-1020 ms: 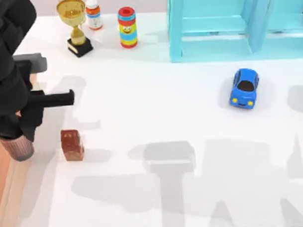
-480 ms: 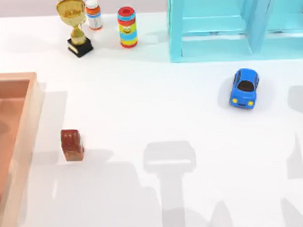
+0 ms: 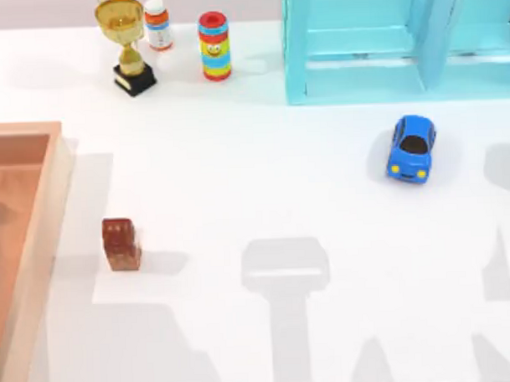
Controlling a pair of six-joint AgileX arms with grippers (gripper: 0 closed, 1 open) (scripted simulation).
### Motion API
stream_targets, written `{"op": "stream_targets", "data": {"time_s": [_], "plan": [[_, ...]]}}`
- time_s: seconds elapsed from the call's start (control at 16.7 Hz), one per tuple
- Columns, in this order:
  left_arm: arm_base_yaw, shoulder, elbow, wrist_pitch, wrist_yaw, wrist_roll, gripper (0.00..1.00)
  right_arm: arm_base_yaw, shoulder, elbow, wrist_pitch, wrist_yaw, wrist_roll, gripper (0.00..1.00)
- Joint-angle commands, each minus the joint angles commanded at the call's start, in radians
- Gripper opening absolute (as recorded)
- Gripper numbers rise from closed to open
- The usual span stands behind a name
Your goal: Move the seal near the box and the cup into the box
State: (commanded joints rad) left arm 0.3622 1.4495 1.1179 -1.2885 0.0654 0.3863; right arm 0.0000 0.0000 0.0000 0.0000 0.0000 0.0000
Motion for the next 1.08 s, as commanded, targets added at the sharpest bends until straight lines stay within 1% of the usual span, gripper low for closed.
{"op": "stream_targets", "data": {"time_s": [0.3, 0.42, 0.6, 0.84, 0.96, 1.08], "plan": [[-0.004, 0.005, 0.005, 0.001, -0.002, 0.000, 0.00, 0.000, 0.000, 0.000, 0.000, 0.000, 0.000, 1.00], [0.003, 0.011, 0.016, 0.033, -0.010, 0.000, 0.00, 0.000, 0.000, 0.000, 0.000, 0.000, 0.000, 1.00], [0.011, 0.027, 0.002, 0.105, -0.044, 0.001, 0.00, 0.000, 0.000, 0.000, 0.000, 0.000, 0.000, 1.00], [-0.004, 0.041, -0.093, 0.172, -0.089, 0.003, 0.00, 0.000, 0.000, 0.000, 0.000, 0.000, 0.000, 1.00], [-0.006, 0.045, -0.150, 0.206, -0.074, 0.007, 0.00, 0.000, 0.000, 0.000, 0.000, 0.000, 0.000, 1.00], [0.003, 0.052, -0.189, 0.241, -0.035, 0.014, 0.00, 0.000, 0.000, 0.000, 0.000, 0.000, 0.000, 1.00]]}}
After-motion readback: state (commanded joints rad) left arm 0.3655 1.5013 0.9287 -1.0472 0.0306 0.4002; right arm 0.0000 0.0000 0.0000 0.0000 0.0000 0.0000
